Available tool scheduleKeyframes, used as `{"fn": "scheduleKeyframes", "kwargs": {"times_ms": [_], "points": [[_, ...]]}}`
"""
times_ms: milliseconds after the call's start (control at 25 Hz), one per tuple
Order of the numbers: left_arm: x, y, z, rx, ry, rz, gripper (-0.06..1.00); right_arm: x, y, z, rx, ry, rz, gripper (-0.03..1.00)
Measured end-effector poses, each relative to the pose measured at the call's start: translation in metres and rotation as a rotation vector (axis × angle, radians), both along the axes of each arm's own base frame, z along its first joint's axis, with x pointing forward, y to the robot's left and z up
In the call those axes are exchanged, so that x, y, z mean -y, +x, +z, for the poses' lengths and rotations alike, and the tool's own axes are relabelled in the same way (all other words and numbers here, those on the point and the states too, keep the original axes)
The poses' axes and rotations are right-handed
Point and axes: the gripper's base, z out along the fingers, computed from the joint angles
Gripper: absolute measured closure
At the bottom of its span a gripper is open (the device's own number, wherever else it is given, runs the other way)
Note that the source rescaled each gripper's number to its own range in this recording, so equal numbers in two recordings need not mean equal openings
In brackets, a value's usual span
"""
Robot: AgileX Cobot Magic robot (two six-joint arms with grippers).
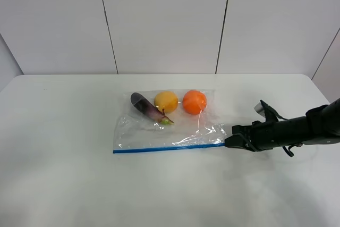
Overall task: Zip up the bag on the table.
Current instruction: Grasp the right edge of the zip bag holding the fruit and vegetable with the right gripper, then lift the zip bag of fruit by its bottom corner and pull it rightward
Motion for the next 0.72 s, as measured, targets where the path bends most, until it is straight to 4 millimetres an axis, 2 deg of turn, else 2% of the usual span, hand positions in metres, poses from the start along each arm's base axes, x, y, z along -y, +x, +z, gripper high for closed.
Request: {"fn": "scheduleKeyframes", "kwargs": {"times_ms": [160,240,280,440,720], "points": [[0.000,0.000,0.000,0.000,0.000,0.000,-0.06,-0.007,0.000,-0.002,0.002,-0.046,0.009,0.90],[0.000,0.000,0.000,0.000,0.000,0.000,-0.06,-0.019,0.000,-0.003,0.013,-0.066,0.044,0.96],[0.000,0.000,0.000,0.000,0.000,0.000,-0.06,-0.019,0.000,-0.003,0.013,-0.066,0.044,0.96],[0.000,0.000,0.000,0.000,0.000,0.000,-0.06,-0.041,-0.001,-0.003,0.033,-0.107,0.082,0.97],[0.000,0.000,0.000,0.000,0.000,0.000,-0.06,-0.044,0.000,-0.003,0.044,-0.112,0.072,0.97]]}}
